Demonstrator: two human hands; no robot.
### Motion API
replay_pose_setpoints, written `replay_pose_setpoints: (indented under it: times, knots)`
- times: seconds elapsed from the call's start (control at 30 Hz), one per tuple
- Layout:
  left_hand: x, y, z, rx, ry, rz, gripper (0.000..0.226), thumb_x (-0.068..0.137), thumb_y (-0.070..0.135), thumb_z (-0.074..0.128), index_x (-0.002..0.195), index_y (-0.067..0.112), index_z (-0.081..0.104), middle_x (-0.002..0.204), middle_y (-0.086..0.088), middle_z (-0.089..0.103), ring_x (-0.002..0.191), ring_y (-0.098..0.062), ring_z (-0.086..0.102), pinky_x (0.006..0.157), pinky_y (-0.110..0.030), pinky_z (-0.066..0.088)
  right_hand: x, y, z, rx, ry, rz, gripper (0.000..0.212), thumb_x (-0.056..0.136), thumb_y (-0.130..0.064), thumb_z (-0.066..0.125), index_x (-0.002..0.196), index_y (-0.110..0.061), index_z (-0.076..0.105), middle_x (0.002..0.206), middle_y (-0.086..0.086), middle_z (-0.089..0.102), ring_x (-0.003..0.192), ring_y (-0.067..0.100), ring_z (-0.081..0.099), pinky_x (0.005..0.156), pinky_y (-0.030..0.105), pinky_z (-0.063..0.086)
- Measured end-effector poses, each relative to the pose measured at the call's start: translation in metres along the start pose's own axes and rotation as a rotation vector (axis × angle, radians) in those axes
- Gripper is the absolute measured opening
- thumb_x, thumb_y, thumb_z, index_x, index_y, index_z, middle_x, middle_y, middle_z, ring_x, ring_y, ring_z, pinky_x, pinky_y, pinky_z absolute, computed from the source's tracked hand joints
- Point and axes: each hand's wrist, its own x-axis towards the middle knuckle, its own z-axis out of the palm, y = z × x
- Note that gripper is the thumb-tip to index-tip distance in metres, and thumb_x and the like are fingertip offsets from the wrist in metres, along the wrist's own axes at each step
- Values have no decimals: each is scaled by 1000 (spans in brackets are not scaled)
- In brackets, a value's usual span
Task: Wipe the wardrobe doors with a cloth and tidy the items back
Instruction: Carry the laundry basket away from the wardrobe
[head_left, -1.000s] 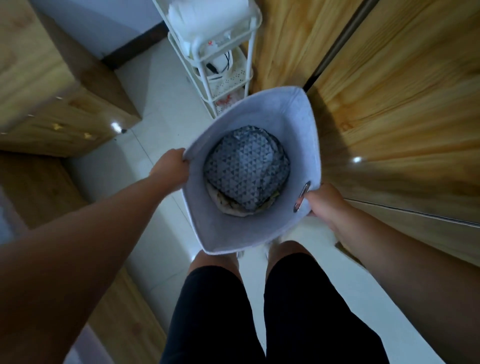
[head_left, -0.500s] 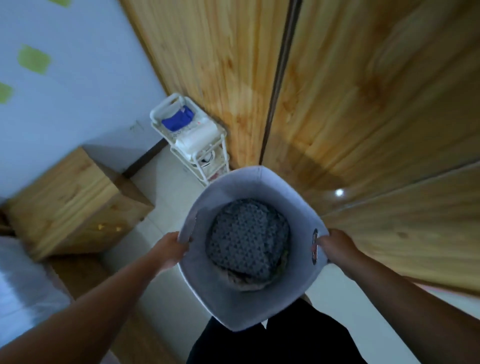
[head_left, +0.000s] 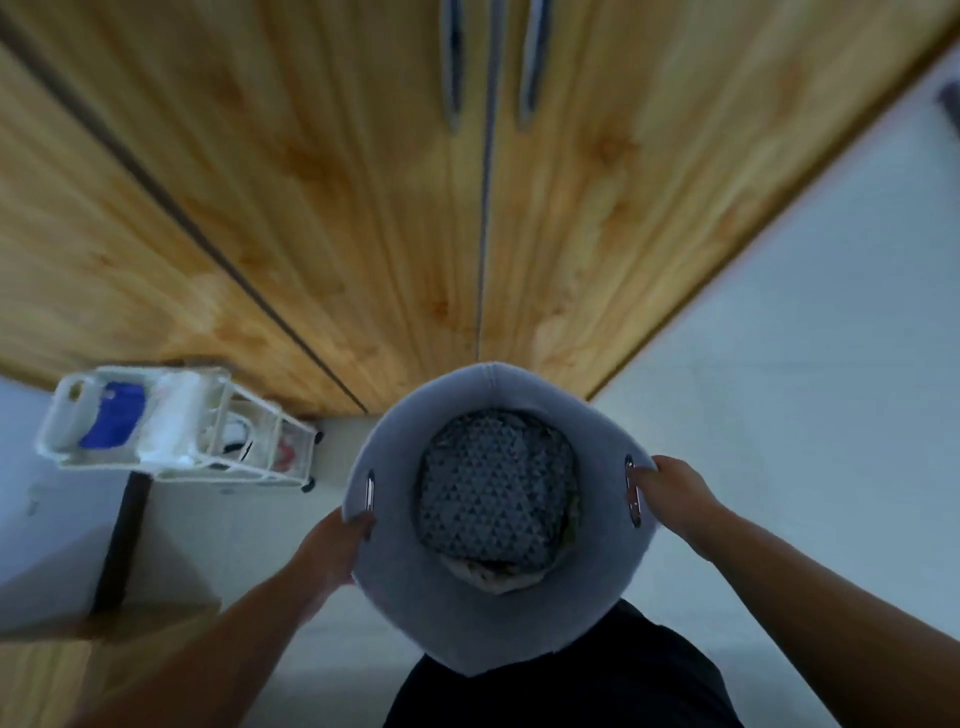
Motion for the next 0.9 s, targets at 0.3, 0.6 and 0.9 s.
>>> replay_pose_setpoints:
  times: [0.3, 0.6, 0.9]
  knots:
    - [-25, 115, 155, 370, -283, 199, 20, 97, 45, 64, 111, 36, 75, 99, 7, 82, 92, -18, 79, 71, -37, 64, -34, 180, -83, 384, 219, 241, 30, 93, -21, 54, 71, -9, 70, 65, 1, 69, 66, 22, 61, 58, 30, 44]
    - [-60, 174, 323, 678, -372, 304, 23, 98, 17, 56, 109, 19, 76, 91, 1, 83, 88, -23, 78, 61, -32, 61, -59, 310, -133, 632, 347, 408, 36, 101, -23, 48, 80, -4, 72, 75, 9, 73, 74, 23, 67, 61, 28, 46]
    - [-56, 238, 459, 784, -435, 343, 20, 104, 30, 58, 103, 16, 72, 84, -5, 82, 78, -27, 76, 58, -32, 60, -46, 351, -183, 789, 424, 549, 29, 95, -25, 54, 81, -7, 73, 74, 9, 75, 76, 27, 70, 65, 31, 50]
